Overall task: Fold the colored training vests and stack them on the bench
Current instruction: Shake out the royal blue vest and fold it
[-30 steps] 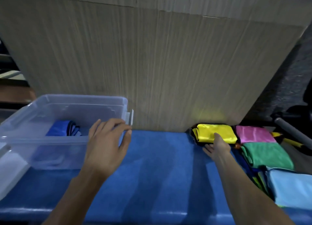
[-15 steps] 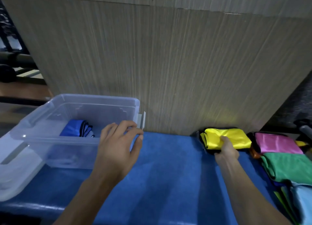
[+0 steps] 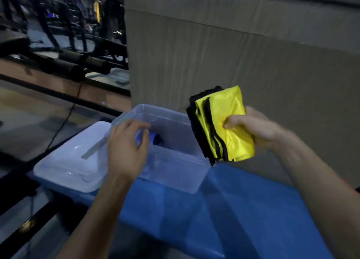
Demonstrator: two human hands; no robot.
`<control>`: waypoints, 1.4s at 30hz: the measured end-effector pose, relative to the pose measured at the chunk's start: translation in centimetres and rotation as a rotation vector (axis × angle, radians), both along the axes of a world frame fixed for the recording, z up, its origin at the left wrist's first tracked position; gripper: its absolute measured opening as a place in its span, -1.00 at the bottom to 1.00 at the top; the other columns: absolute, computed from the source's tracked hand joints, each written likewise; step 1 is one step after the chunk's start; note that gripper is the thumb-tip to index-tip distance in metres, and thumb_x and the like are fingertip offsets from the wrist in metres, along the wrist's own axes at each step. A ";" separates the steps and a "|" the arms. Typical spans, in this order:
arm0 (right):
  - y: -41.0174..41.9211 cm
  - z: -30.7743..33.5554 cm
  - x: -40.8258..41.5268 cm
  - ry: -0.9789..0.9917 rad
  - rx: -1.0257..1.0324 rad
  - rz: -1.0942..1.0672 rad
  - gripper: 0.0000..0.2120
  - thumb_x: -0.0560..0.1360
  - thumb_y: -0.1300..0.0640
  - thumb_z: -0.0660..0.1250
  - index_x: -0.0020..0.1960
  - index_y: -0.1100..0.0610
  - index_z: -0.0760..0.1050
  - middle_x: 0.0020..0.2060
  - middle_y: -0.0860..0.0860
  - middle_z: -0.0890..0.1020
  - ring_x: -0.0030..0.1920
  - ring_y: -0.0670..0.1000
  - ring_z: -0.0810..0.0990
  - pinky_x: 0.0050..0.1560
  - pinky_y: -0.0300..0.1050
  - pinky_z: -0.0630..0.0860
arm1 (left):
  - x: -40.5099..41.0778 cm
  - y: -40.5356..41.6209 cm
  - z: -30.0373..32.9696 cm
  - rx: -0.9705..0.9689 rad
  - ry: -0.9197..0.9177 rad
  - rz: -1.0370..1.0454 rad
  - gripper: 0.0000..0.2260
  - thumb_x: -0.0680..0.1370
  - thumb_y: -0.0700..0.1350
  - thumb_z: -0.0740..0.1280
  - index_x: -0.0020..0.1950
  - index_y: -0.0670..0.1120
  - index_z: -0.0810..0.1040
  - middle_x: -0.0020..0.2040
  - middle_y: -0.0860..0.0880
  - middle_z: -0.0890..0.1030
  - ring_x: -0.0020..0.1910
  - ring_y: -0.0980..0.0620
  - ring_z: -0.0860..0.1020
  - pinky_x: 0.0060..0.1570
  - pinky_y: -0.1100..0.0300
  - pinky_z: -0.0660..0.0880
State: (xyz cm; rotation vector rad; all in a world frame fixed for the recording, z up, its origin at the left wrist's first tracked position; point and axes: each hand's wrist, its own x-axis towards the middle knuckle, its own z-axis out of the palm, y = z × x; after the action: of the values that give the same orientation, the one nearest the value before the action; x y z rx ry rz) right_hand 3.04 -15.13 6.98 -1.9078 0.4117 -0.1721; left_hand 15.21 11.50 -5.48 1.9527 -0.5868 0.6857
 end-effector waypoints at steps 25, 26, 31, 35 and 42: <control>13.0 -10.0 24.9 -0.168 -1.600 0.859 -0.76 0.36 0.03 0.38 0.03 -0.10 0.53 -0.03 -0.09 0.59 0.05 0.10 0.53 0.04 0.09 0.52 | 5.9 6.0 -1.1 -0.236 0.540 0.013 -0.70 0.69 -0.10 0.16 0.37 0.05 0.54 0.10 0.04 0.63 0.08 -0.01 0.60 0.09 0.15 0.50; 12.1 -10.1 24.5 -0.230 -1.566 0.809 -0.69 0.38 0.00 0.40 0.11 -0.02 0.52 0.03 -0.04 0.57 0.04 0.12 0.53 0.00 0.11 0.52 | 5.8 5.9 -1.1 -0.221 0.526 0.014 -0.70 0.69 -0.10 0.15 0.36 0.05 0.54 0.09 0.03 0.64 0.05 -0.01 0.60 0.04 0.17 0.48; 11.8 -10.0 21.9 -0.139 -1.183 0.913 -0.66 0.65 -0.11 0.23 0.36 -0.01 0.48 0.33 -0.03 0.46 0.25 -0.02 0.48 0.22 -0.04 0.48 | 5.7 6.0 -1.1 -0.191 0.541 0.024 -0.68 0.71 -0.08 0.13 0.42 0.03 0.51 0.25 0.04 0.63 0.26 0.09 0.53 0.23 0.24 0.41; 13.3 -11.2 22.1 0.054 -1.226 0.967 -0.68 0.62 -0.08 0.31 0.29 0.05 0.53 0.24 -0.06 0.49 0.26 0.01 0.45 0.27 -0.11 0.38 | 5.5 5.9 -1.2 -0.184 0.525 0.030 -0.67 0.71 -0.08 0.13 0.43 0.03 0.51 0.25 0.01 0.63 0.28 0.08 0.52 0.25 0.23 0.40; 13.4 -12.1 23.3 0.164 -1.184 0.919 -0.72 0.59 0.03 0.33 0.24 0.12 0.54 0.15 0.01 0.59 0.17 0.07 0.53 0.22 0.01 0.47 | 5.4 5.5 -1.2 -0.141 0.467 0.023 -0.67 0.72 -0.09 0.12 0.45 -0.01 0.49 0.31 0.03 0.58 0.30 0.04 0.50 0.23 0.27 0.36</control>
State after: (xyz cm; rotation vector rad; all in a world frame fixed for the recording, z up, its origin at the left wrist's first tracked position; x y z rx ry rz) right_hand 26.29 -1.69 -5.14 -3.0595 -0.6574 0.4607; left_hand 20.64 17.00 -6.72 1.9007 -0.2220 0.2578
